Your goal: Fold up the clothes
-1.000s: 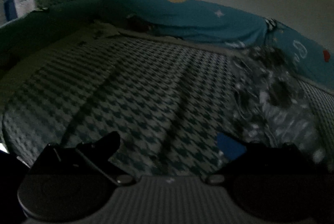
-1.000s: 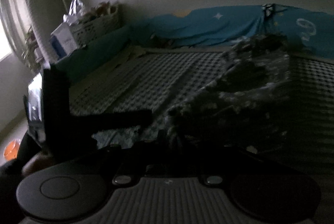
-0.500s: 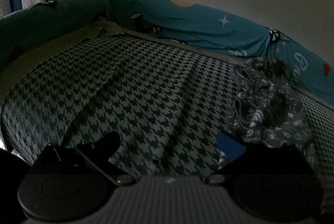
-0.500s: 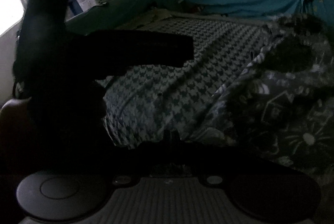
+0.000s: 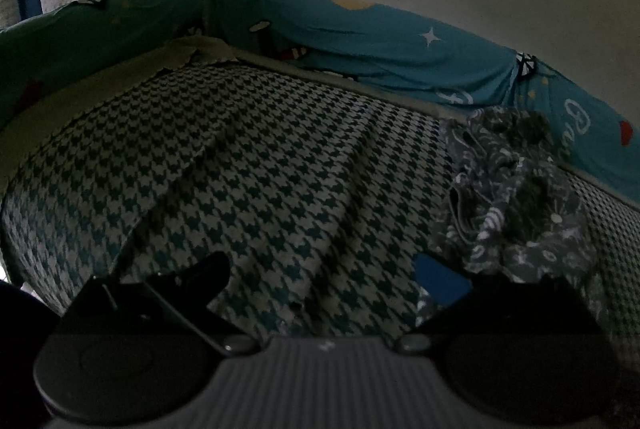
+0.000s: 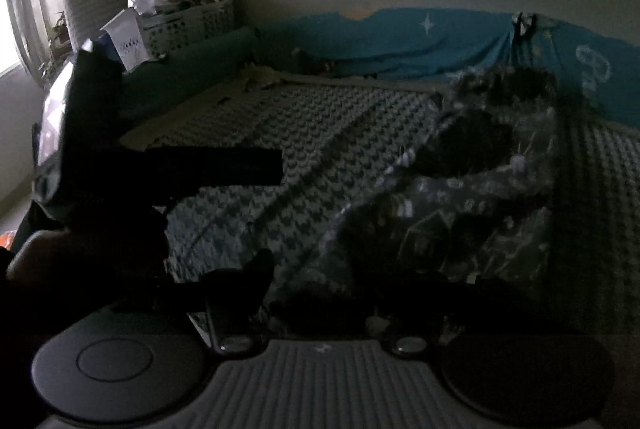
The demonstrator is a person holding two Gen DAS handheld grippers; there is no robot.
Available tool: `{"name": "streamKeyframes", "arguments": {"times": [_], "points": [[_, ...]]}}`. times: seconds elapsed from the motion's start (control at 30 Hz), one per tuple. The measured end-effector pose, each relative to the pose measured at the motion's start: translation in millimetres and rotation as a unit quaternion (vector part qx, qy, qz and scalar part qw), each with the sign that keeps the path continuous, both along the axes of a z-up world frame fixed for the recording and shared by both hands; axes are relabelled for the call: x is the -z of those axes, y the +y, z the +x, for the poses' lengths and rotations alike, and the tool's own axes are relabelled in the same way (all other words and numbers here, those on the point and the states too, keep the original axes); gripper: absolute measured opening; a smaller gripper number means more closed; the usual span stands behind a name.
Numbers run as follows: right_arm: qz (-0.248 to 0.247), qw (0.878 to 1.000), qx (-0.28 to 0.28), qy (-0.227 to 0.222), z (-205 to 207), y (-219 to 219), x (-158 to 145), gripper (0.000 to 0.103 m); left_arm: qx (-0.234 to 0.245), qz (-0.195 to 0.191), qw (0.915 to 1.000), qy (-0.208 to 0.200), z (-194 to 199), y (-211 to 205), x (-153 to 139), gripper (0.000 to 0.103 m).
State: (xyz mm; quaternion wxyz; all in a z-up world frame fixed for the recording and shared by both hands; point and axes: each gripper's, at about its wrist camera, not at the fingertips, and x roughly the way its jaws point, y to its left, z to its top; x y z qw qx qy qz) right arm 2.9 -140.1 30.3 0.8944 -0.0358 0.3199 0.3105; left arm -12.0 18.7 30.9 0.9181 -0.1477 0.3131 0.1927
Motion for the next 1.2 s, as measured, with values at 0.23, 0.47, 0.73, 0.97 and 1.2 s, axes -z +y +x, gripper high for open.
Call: {"name": "streamKeyframes", "arguments": {"times": [0.23,0.47,0.73,0.97,1.2], "points": [[-0.018,0.998,-0.013,0.050,10,17,31,0.019,0.007,-0.007,0.9999,0.005,5,-2,1,0.103],[-0.027,0.997,-0.035,0.068,19,25,48,0.016,0.041,-0.015,0.9990,0.003,27,-9,-3,0.103],[-0.010,0.998,-0.045,0.050,21,5,25,0.021,0.081,-0.022,0.9965,0.000,54,-19,-9,0.103],[-0.002,0.999,-0.046,0.018,24,-15,0,0.033,0.118,-0.008,0.9930,-0.008,87,-28,-17,0.103],[-0.030,0.999,-0.008,0.015,59,-40,-10,0.038,0.162,-0.015,0.9866,-0.012,123,-42,-23,0.103]]}}
